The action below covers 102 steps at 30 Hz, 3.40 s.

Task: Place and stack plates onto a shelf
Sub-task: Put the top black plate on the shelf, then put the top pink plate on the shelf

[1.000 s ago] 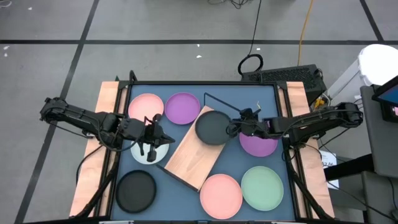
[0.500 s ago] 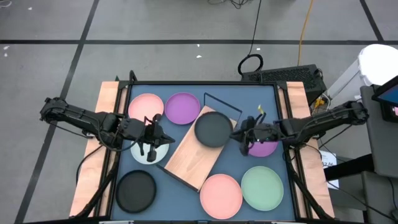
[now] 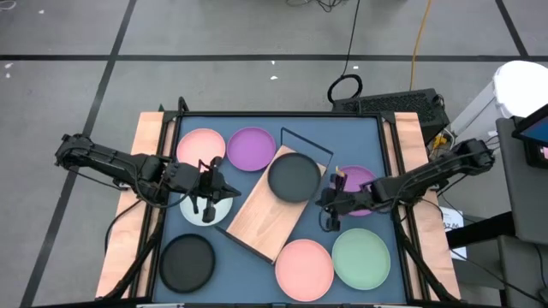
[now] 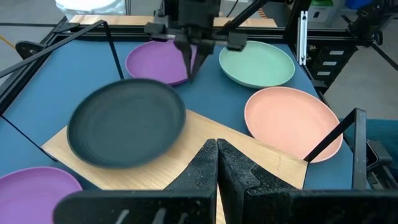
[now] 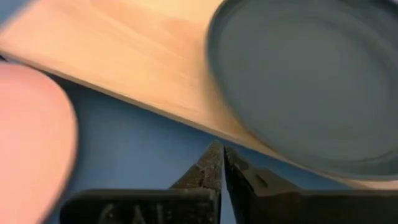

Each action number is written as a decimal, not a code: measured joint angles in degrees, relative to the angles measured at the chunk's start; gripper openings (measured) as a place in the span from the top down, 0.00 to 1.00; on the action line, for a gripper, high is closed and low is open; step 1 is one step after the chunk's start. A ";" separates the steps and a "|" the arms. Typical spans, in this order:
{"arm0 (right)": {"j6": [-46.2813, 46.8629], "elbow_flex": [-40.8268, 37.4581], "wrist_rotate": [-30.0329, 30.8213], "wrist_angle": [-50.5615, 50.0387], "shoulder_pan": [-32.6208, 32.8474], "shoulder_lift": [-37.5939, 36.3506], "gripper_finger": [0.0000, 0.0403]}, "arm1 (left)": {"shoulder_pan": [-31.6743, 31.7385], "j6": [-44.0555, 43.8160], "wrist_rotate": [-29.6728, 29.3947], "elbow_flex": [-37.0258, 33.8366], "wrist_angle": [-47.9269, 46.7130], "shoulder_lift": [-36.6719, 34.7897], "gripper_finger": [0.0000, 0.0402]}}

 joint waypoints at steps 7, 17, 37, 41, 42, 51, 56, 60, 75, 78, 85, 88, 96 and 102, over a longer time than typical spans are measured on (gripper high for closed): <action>-4.66 0.00 3.05 3.27 -0.17 3.51 1.00 | 0.00 0.02 0.00 0.01 0.00 0.00 0.99; -5.78 0.00 4.64 5.87 -1.48 6.42 1.00 | 0.02 0.37 -0.02 0.00 0.00 0.00 0.99; -6.86 0.79 2.79 33.24 -2.10 9.61 1.00 | 0.00 0.57 -2.65 0.01 0.00 0.00 0.99; -7.05 5.10 2.87 28.84 -2.10 14.86 1.00 | 0.02 1.25 -3.36 0.00 0.58 0.00 0.99; -7.15 6.52 2.79 27.80 -2.10 16.44 1.00 | 0.02 1.39 -3.40 0.02 0.75 0.00 0.99; -7.43 17.73 6.07 16.36 -2.08 25.20 1.00 | 0.02 1.76 -3.52 0.01 0.92 0.00 0.99; -7.49 19.50 6.37 12.00 -2.31 27.31 1.00 | 0.02 3.10 -3.54 0.01 0.94 0.02 0.99; -7.65 19.52 8.69 11.23 -2.43 27.98 1.00 | 0.07 4.17 -3.56 0.02 0.84 1.17 0.99; -7.07 19.54 10.46 5.73 -2.27 24.96 1.00 | 0.22 8.15 -3.80 0.02 1.13 7.37 0.99; -7.54 19.54 10.01 5.31 -1.63 22.95 1.00 | 0.79 8.13 -4.02 0.02 1.14 7.30 0.99; -8.56 19.54 6.74 -2.21 0.27 13.28 1.00 | 2.21 5.81 -5.99 0.02 0.21 6.45 0.99; -8.84 19.52 2.96 -5.45 0.49 8.04 1.00 | 2.21 5.25 -6.56 0.04 -0.09 6.27 0.99; -5.47 18.39 -0.07 -9.85 1.51 -2.94 1.00 | 2.16 -0.35 -8.89 0.00 -4.61 5.73 0.99; -5.49 13.14 -0.20 -9.11 2.58 -5.64 1.00 | 2.23 -3.59 -14.74 0.00 -8.51 5.73 0.99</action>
